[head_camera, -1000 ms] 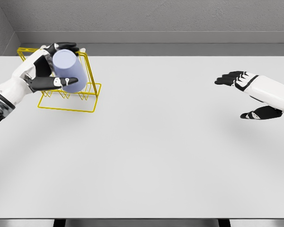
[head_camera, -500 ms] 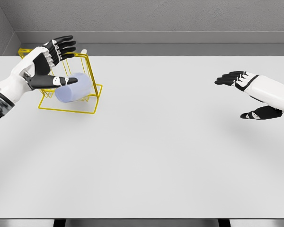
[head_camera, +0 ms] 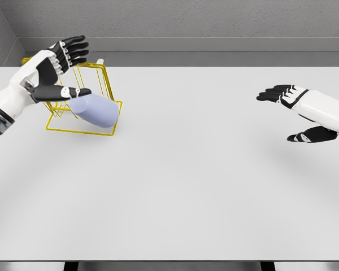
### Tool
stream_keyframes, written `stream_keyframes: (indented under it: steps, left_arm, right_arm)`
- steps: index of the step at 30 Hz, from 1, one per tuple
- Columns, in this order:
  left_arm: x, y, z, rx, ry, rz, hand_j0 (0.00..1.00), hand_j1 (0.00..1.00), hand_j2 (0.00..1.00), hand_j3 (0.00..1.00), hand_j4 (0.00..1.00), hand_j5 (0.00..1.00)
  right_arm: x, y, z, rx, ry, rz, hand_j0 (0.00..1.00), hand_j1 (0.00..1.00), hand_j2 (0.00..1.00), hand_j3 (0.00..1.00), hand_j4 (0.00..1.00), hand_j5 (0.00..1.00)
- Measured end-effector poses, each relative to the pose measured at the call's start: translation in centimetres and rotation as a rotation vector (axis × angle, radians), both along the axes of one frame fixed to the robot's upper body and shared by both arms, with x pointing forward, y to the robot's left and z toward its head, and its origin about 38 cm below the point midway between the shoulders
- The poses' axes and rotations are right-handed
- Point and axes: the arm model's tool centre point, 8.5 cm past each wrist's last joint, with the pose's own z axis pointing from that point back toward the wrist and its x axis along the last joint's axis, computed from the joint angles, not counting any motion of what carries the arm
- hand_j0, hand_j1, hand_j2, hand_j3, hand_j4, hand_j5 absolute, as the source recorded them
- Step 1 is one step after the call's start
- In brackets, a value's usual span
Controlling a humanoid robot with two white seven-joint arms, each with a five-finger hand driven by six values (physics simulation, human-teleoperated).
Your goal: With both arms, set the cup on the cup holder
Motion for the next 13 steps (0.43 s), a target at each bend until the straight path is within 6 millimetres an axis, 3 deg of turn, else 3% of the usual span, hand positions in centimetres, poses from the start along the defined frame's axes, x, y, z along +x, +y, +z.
stream_keyframes:
  steps: [8, 13]
  left_arm:
    - [-0.6, 2.6, 1.4, 0.053, -0.030, 0.033, 1.00, 1.00, 1.00, 1.00, 1.00, 1.00]
    - [-2.9, 4.9, -1.1, 0.082, -0.014, 0.045, 1.00, 1.00, 1.00, 1.00, 1.00, 1.00]
  right_arm:
    - [0.0, 0.0, 0.0, 0.000, 0.000, 0.000, 1.00, 1.00, 1.00, 1.00, 1.00, 1.00]
    - [0.0, 0.0, 0.0, 0.000, 0.000, 0.000, 1.00, 1.00, 1.00, 1.00, 1.00, 1.00]
